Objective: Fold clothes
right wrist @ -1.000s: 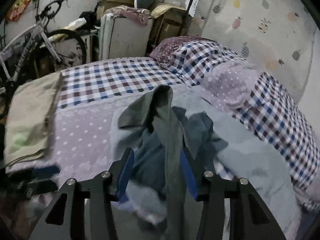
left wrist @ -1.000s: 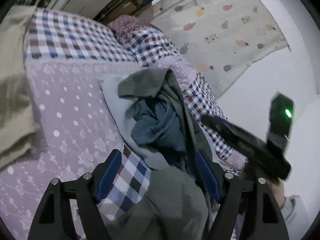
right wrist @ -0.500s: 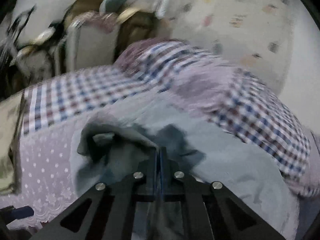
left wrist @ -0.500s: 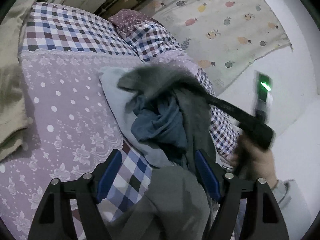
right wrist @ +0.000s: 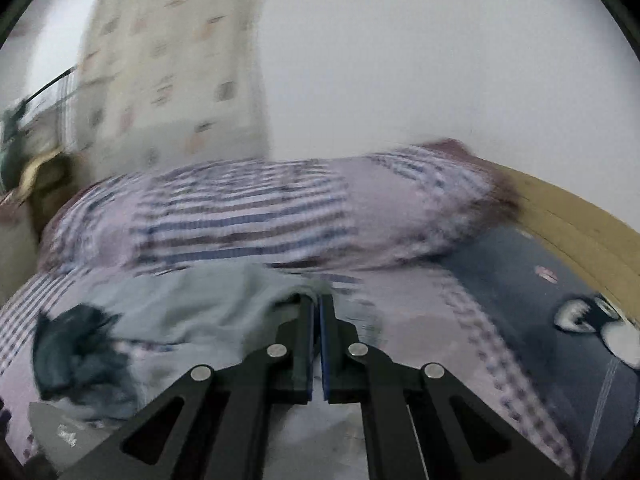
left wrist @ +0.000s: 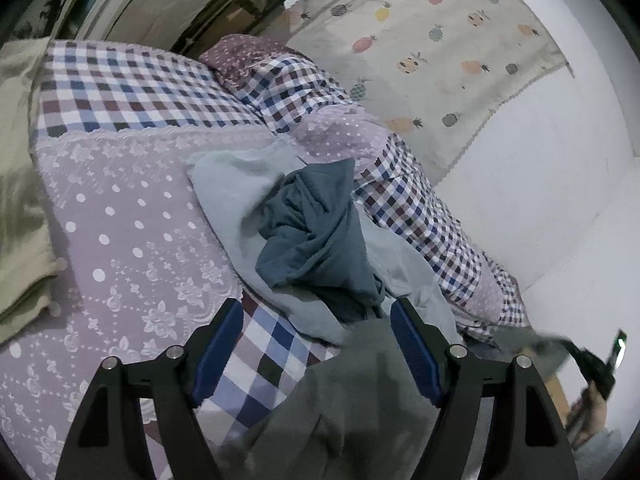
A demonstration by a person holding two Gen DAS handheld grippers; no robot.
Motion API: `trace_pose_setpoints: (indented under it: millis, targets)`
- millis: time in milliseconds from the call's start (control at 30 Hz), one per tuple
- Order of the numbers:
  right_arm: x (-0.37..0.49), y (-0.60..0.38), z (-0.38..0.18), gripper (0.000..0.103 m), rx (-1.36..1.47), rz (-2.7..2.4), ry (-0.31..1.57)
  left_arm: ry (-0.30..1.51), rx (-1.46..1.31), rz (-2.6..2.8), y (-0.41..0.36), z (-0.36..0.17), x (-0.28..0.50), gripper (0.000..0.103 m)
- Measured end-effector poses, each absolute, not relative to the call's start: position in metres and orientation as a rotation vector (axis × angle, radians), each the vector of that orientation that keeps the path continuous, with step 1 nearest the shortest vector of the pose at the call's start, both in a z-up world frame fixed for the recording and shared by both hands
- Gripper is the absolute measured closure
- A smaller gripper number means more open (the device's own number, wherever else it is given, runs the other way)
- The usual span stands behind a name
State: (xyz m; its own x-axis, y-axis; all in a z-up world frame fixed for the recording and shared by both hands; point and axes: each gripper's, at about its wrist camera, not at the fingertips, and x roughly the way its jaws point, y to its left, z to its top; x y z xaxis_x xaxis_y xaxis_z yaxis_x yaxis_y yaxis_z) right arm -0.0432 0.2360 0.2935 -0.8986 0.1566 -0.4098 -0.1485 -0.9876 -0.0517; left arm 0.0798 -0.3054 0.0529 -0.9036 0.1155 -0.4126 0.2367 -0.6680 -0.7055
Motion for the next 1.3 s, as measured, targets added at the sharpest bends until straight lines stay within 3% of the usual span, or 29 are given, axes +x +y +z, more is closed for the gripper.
trace_pose_setpoints:
  millis: [333,500,600,700,767,867,1067,1233,1300]
  targets:
    - [0.018,0.432,0.284,0.103,-0.646,2.531,0.099,1.097,0.761,-2.801,-0.272,0.058,0.066,0.024]
    - [0.030,0.500,0.214,0.103,-0.966,2.247,0.087,1.058,0.874,-2.850,-0.252,0.055,0.054,0.024]
    - [0.043,0.518,0.173,0.100,-1.130,2.119,0.117,1.123,0.950,-2.881,-0.243,0.052,0.046,0.024]
    - [0.062,0.502,0.161,0.094,-1.147,2.129,0.077,1.182,1.045,-2.938,-0.229,0.053,0.038,0.024]
    - [0.074,0.483,0.165,0.070,-1.089,2.216,0.106,1.197,1.110,-2.975,-0.220,0.056,0.032,0.024]
    - [0.078,0.446,0.166,0.063,-0.997,2.410,0.245,1.171,1.182,-3.011,-0.205,0.060,0.013,0.024]
    - [0.061,0.364,0.142,0.063,-0.954,2.747,0.497,0.824,1.558,-3.084,-0.146,0.060,-0.067,0.024]
    - [0.046,0.321,0.129,0.063,-0.982,2.887,0.454,0.444,1.846,-3.021,-0.091,0.039,-0.119,0.024]
    - [0.042,0.314,0.126,0.063,-0.998,2.928,0.431,0.340,1.933,-2.976,-0.076,0.028,-0.133,0.030]
